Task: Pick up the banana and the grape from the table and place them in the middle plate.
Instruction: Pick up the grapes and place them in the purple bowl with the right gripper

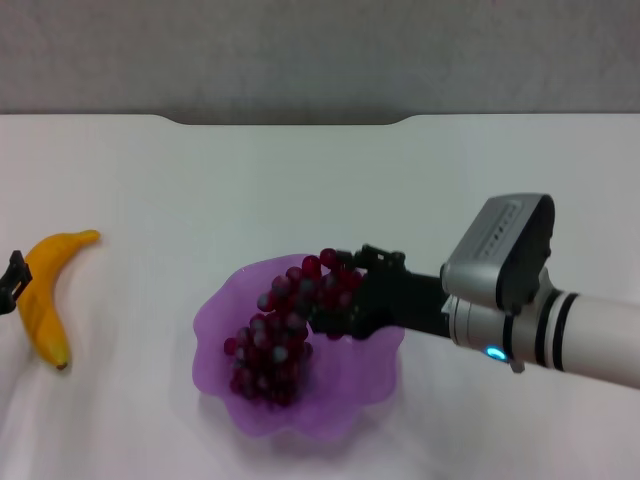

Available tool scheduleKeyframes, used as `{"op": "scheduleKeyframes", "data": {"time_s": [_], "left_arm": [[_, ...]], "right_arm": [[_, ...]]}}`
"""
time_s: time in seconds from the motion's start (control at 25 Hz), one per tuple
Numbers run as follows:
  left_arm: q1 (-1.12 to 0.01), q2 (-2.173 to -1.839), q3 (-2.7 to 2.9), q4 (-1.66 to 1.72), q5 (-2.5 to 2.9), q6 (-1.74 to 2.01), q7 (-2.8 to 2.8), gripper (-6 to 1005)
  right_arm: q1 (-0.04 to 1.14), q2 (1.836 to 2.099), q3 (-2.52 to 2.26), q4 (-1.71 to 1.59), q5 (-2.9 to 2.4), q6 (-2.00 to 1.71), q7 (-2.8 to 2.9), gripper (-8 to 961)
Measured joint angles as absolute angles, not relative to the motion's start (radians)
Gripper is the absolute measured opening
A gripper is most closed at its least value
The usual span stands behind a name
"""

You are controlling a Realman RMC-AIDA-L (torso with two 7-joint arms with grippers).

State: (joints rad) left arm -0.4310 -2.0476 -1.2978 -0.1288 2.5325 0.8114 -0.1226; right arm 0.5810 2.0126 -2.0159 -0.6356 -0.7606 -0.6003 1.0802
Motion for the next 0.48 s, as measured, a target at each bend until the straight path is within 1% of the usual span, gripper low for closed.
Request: {"op": "scheduleKeyframes", "data": {"time_s": [0.48], "left_arm": [[-0.426,-2.047,-1.298,-0.129,2.533,0.812,-0.121,882]], "right_arm": [[0.583,2.008,-1.975,-0.723,-0.774,-0.537,1.066,884]]}}
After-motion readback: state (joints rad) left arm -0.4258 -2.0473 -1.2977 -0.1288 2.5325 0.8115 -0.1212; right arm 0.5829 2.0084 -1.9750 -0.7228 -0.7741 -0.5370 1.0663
